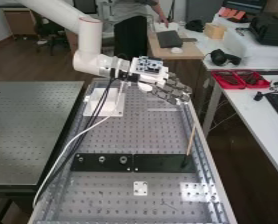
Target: Grab the pcb board and place it in the clear container
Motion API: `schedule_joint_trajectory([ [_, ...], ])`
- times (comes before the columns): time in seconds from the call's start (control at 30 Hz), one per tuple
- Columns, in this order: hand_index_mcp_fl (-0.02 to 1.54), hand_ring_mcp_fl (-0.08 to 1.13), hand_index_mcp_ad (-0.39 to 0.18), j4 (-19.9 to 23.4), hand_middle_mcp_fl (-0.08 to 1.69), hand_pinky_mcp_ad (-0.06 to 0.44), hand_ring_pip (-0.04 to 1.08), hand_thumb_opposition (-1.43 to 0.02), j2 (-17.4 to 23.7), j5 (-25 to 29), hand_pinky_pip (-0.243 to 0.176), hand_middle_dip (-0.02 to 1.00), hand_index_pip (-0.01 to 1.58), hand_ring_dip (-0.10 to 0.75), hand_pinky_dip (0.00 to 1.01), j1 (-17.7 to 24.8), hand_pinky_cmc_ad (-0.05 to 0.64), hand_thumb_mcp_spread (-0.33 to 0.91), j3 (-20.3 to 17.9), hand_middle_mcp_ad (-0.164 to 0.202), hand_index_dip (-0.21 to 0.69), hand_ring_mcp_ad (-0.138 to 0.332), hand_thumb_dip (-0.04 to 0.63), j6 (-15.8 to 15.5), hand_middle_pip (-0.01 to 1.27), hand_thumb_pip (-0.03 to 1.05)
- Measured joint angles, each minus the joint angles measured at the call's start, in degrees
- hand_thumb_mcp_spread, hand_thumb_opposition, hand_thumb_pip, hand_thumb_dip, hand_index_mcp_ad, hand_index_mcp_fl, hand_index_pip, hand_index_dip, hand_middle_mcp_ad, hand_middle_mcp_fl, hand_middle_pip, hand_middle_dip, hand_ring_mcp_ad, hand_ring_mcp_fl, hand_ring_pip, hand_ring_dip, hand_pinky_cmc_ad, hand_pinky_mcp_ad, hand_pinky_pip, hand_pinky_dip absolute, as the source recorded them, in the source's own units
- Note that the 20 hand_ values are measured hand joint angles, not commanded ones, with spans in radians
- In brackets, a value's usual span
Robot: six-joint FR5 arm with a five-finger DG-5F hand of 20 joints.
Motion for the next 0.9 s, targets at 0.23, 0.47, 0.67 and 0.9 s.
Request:
schedule_joint_trajectory([
  [0.23,0.03,-0.02,-0.103,2.26,0.0,0.166,0.09,-0.82,8.05,2.74,-0.044,0.12,1.16,0.026,0.7,-1.1,0.332,0.33,-5.97,0.093,0.0,0.251,0.253,-4.52,0.14,0.67],
  [0.47,0.14,-0.02,-0.096,2.78,0.06,0.169,0.09,-0.82,15.46,4.63,-0.049,0.13,0.85,0.035,0.71,-3.3,0.328,0.3,-11.15,0.093,-0.01,0.251,0.218,-7.93,0.14,0.65],
  [0.67,0.28,-0.02,-0.096,0.65,0.1,0.166,0.09,-0.82,19.95,4.79,-0.049,0.13,0.62,0.037,0.71,-5.69,0.328,0.27,-14.02,0.093,-0.012,0.251,0.204,-10.22,0.14,0.65],
  [0.9,0.35,-0.02,-0.096,-0.11,0.12,0.166,0.09,-0.82,22.59,2.51,-0.045,0.13,0.48,0.037,0.71,-8.32,0.328,0.25,-15.11,0.093,-0.012,0.251,0.19,-12.93,0.14,0.65],
])
